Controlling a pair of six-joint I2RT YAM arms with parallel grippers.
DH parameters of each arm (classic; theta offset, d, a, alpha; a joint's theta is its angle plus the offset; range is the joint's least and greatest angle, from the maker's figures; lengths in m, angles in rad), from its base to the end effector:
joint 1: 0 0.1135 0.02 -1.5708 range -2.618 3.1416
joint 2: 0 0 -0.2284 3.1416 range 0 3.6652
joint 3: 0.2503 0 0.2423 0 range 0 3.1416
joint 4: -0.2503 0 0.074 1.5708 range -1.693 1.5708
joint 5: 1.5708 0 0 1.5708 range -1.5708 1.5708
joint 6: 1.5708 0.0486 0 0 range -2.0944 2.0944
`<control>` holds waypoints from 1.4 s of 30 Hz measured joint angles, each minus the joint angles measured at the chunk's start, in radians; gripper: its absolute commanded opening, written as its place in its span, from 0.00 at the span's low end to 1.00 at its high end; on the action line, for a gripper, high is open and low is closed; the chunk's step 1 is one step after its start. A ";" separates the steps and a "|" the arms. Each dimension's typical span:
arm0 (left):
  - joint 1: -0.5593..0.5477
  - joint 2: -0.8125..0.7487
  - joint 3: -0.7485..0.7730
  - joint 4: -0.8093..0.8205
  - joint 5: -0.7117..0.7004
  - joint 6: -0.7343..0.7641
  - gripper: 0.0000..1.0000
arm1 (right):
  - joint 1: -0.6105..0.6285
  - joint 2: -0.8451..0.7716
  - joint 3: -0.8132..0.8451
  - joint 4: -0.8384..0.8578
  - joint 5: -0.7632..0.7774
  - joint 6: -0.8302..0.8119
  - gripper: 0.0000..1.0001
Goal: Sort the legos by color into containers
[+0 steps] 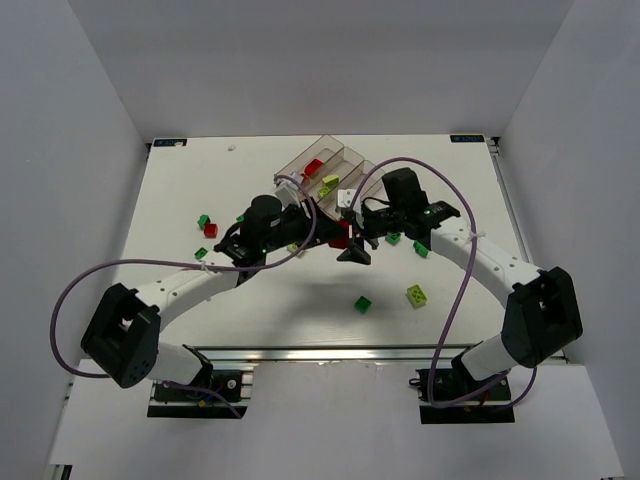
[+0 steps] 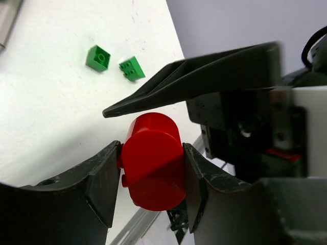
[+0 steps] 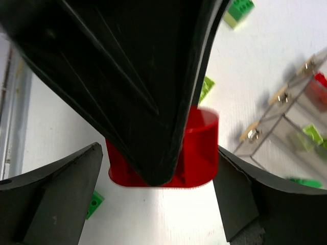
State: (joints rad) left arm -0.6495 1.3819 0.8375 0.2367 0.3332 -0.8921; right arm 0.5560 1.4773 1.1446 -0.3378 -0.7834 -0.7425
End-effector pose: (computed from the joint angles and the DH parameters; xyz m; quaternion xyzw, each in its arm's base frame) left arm 0.2479 -0.2082 0.2313 0.0009 0.8019 -0.5017 0.3244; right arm 0.2580 0.2007 0.2536 -0.6354 0.5625 0.3048 0.4324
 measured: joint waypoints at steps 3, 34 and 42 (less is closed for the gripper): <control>0.016 -0.001 0.084 -0.111 -0.023 0.072 0.11 | 0.000 0.000 -0.004 0.004 0.057 0.026 0.89; 0.346 0.817 1.011 -0.520 -0.306 0.529 0.11 | -0.046 -0.079 -0.122 0.043 0.144 0.090 0.73; 0.346 0.867 1.054 -0.436 -0.306 0.559 0.31 | -0.052 -0.079 -0.128 0.050 0.137 0.102 0.76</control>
State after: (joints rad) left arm -0.3031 2.2490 1.8912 -0.1989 0.0269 -0.3328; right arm 0.5041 1.3983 1.0164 -0.2882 -0.6468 -0.6407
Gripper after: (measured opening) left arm 0.570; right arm 0.748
